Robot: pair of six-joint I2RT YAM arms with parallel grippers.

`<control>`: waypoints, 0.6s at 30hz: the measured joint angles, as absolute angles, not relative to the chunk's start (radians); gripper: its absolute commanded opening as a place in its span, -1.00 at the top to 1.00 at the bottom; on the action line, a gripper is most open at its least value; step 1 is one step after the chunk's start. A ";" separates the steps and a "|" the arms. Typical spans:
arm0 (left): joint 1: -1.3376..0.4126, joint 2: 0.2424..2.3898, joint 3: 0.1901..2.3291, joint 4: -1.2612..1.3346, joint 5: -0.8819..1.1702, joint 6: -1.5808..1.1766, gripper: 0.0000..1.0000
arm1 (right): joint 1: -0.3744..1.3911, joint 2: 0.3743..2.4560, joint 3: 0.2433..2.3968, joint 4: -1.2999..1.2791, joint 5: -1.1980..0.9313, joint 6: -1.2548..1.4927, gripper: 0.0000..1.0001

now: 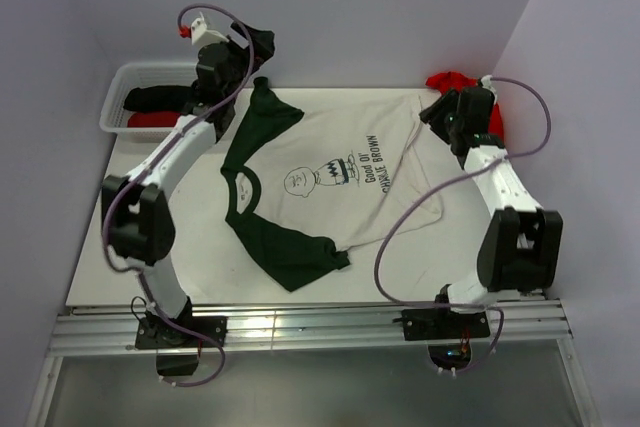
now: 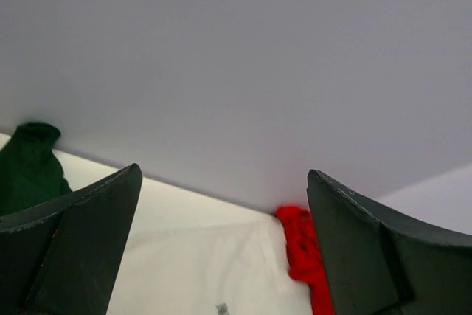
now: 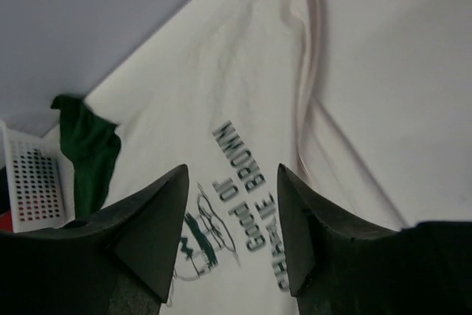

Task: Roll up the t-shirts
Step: Flatten the tshirt

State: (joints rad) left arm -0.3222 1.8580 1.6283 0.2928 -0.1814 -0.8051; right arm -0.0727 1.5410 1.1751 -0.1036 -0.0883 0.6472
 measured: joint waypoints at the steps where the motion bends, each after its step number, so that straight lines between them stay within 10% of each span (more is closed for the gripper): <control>1: -0.334 1.792 1.594 0.261 -0.177 -0.805 -0.99 | -0.073 1.489 1.140 -0.129 -0.072 0.632 -0.11; 10: -0.505 1.313 1.197 0.027 -0.184 -0.841 -0.97 | -0.073 1.209 0.847 -0.300 0.056 0.548 0.01; 18: -0.535 1.295 0.859 -0.089 -0.192 -0.914 -0.96 | -0.083 1.222 0.718 -0.330 0.045 0.572 -0.25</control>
